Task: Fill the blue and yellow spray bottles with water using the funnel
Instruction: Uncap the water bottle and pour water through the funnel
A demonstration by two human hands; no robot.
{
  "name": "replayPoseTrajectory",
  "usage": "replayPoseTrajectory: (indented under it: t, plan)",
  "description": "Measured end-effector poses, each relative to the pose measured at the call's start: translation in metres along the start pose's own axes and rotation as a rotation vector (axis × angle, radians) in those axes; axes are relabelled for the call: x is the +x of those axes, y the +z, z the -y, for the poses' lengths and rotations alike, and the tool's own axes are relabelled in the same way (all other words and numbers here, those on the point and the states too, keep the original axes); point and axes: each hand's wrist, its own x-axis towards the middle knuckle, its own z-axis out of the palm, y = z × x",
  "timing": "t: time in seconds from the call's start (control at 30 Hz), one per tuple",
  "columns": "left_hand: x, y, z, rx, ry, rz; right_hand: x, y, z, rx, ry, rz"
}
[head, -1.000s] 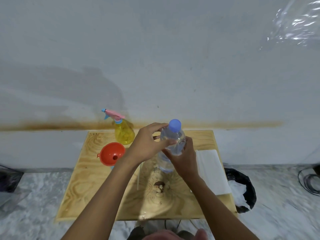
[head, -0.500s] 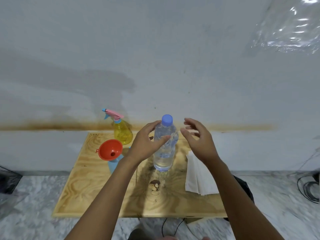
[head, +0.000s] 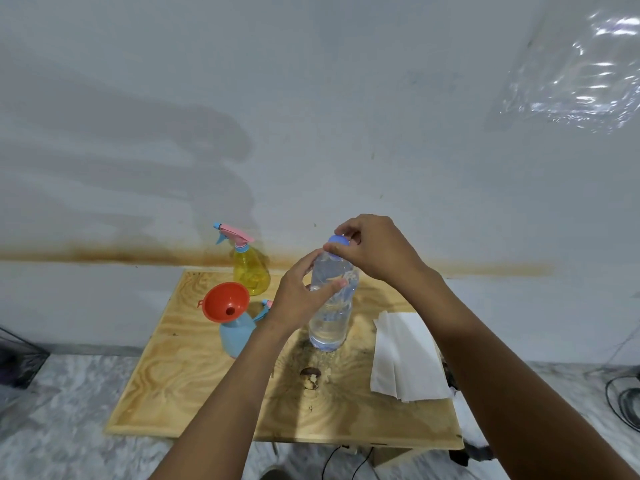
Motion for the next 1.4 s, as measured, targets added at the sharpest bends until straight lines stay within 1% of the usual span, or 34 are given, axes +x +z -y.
replayPoseTrajectory:
  t: [0.17,0.33,0.4,0.47,0.53,0.63,1.0,1.07,1.17,1.23,1.3,1.4]
  plan:
    - [0.001,0.0,0.007,-0.013,-0.024,-0.009,-0.004,0.003,0.0,-0.06,-0.072,0.008]
    - [0.002,0.001,0.011,-0.011,-0.029,-0.009,-0.002,-0.005,-0.005,-0.101,-0.138,0.127]
    - [0.001,0.001,0.01,-0.019,-0.023,-0.011,-0.001,-0.005,-0.006,-0.095,-0.136,0.103]
    - [0.0,0.0,0.009,-0.028,-0.016,-0.006,0.001,-0.004,-0.005,-0.104,-0.09,0.04]
    - [-0.001,0.0,0.008,-0.041,-0.024,0.001,0.004,-0.003,-0.005,-0.12,-0.051,0.021]
    - [-0.001,0.002,0.008,-0.04,-0.029,-0.001,0.007,-0.005,-0.002,-0.136,-0.053,0.075]
    - [0.001,0.003,0.015,0.011,-0.029,-0.018,0.012,-0.019,0.001,-0.331,-0.241,0.286]
    - [0.0,0.002,0.012,0.017,-0.012,-0.018,0.014,-0.018,0.003,-0.35,-0.227,0.258]
    - [-0.002,0.001,0.008,0.008,0.003,-0.009,0.015,-0.016,0.005,-0.325,-0.115,0.184]
    - [-0.003,0.001,0.008,0.0,-0.001,-0.01,0.016,-0.015,0.006,-0.334,-0.078,0.186]
    - [-0.002,0.002,0.008,-0.007,-0.001,-0.006,0.016,-0.014,0.006,-0.339,-0.094,0.199]
    - [0.0,0.004,0.011,-0.008,-0.018,-0.008,0.016,-0.012,0.007,-0.385,-0.189,0.216]
